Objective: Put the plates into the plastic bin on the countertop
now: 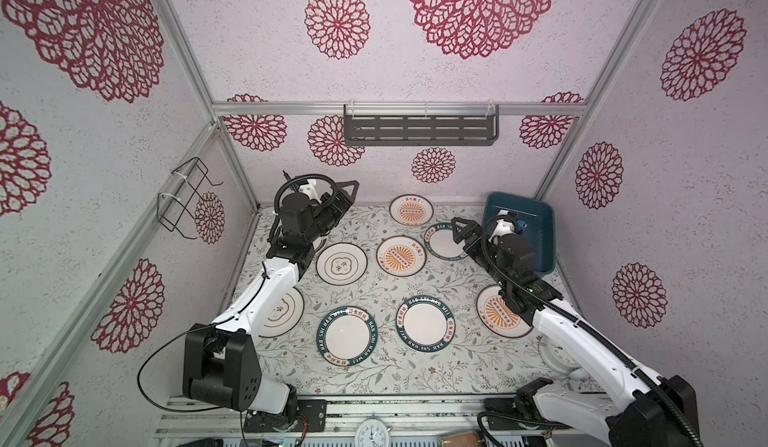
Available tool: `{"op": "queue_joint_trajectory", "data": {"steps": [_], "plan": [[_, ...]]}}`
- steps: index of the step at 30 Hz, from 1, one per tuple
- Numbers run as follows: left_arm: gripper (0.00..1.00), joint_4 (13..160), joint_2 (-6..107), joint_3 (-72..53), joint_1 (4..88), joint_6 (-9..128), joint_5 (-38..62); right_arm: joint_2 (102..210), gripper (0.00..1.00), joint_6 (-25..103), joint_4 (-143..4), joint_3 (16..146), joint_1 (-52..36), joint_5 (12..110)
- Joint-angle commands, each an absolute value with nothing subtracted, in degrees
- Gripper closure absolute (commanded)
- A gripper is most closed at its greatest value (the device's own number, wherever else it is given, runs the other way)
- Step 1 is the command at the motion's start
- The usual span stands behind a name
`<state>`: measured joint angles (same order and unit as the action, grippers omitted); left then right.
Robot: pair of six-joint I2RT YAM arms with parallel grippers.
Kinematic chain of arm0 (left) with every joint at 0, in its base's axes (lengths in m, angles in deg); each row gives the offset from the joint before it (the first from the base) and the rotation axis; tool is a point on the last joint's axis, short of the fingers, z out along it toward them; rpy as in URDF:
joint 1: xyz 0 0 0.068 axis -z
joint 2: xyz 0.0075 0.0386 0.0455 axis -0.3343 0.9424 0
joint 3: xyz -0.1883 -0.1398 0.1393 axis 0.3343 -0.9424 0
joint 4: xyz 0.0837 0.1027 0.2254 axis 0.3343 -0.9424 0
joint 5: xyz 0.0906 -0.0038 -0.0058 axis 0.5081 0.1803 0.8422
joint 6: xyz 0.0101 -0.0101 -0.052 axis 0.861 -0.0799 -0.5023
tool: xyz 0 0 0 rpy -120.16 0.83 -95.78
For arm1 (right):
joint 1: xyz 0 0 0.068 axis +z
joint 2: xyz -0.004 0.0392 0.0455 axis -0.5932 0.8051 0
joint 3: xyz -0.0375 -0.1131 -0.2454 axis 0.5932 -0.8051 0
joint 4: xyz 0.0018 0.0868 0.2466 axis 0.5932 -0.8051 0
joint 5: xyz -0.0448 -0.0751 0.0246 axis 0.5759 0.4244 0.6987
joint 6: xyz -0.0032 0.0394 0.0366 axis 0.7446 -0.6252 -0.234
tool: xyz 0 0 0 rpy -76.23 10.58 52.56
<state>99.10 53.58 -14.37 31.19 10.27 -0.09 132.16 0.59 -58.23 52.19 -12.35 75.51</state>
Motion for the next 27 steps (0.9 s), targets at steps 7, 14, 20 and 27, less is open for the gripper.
{"op": "queue_joint_trajectory", "data": {"steps": [7, 14, 20, 27], "plan": [[0.03, 90.50, 61.13, -0.56, 32.88, 17.83, -5.89, 128.40, 0.01, -0.52, -73.28, 51.39, -16.50, 83.19], [0.03, 70.80, 71.73, 13.42, 38.25, 31.40, -5.48, 122.59, 0.01, 1.92, -93.59, 49.09, -26.20, 84.60], [0.03, 49.19, 81.18, 29.88, 47.58, 49.54, 1.65, 121.47, 0.01, 11.01, -99.26, 46.50, -40.59, 72.21], [0.03, 40.69, 88.71, 38.30, 56.70, 59.17, 6.57, 127.47, 0.01, 19.25, -106.46, 46.99, -51.40, 69.30]]}}
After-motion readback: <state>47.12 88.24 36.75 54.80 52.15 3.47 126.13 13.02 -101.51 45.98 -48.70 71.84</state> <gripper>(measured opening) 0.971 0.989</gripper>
